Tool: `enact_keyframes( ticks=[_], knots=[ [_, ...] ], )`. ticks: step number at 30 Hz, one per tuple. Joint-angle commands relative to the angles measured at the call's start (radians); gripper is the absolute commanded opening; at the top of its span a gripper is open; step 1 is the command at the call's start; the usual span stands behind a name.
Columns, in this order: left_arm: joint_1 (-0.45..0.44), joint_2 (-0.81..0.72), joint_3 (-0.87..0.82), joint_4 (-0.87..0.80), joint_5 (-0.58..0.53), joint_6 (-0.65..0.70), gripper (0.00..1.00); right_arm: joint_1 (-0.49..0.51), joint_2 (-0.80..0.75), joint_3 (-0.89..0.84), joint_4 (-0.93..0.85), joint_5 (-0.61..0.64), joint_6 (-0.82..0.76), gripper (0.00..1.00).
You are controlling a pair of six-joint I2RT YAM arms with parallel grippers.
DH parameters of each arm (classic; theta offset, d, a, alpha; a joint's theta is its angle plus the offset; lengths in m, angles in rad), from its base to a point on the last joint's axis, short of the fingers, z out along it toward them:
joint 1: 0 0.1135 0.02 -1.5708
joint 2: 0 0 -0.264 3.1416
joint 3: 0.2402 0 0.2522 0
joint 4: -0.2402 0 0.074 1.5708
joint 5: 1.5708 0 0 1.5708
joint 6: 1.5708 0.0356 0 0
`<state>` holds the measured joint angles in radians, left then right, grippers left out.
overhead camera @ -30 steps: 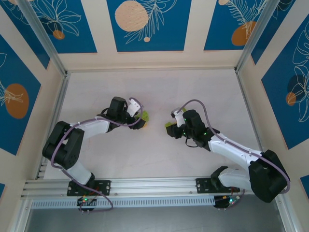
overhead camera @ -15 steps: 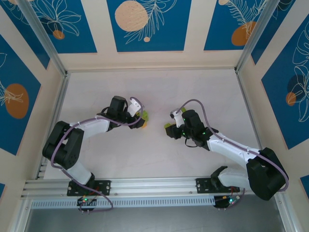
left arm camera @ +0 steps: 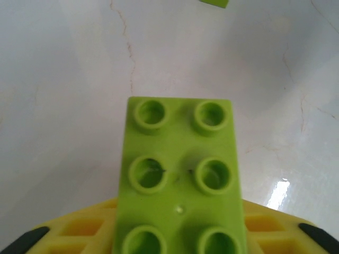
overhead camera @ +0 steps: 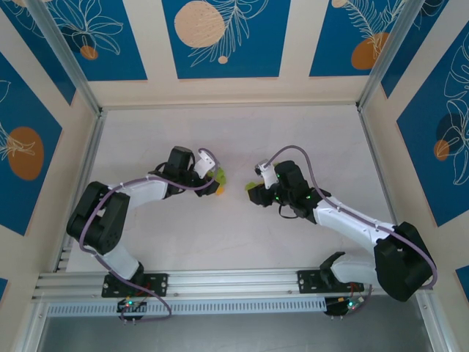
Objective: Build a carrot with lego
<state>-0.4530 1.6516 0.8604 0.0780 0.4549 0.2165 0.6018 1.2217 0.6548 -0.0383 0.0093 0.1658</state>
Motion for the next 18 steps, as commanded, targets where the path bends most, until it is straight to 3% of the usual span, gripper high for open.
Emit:
enact_keyframes(
  ticks=[1,6,11,14,18],
  knots=[
    [-0.012,0.007,0.032,-0.026,0.057,0.013,0.36,-0.004,0.016,0.032,-0.018,-0.051,-0.029,0.12],
    [-0.012,-0.001,0.042,-0.068,0.122,0.025,0.31,-0.026,0.061,0.122,-0.108,-0.106,-0.143,0.10],
    [-0.012,-0.022,0.049,-0.214,0.287,0.061,0.25,-0.124,0.118,0.268,-0.226,-0.336,-0.264,0.10],
    [-0.012,-0.037,0.043,-0.310,0.377,0.110,0.07,-0.154,0.179,0.359,-0.295,-0.466,-0.320,0.11],
    [-0.012,-0.065,0.022,-0.336,0.440,0.143,0.04,-0.158,0.287,0.492,-0.421,-0.571,-0.401,0.12]
  ],
)
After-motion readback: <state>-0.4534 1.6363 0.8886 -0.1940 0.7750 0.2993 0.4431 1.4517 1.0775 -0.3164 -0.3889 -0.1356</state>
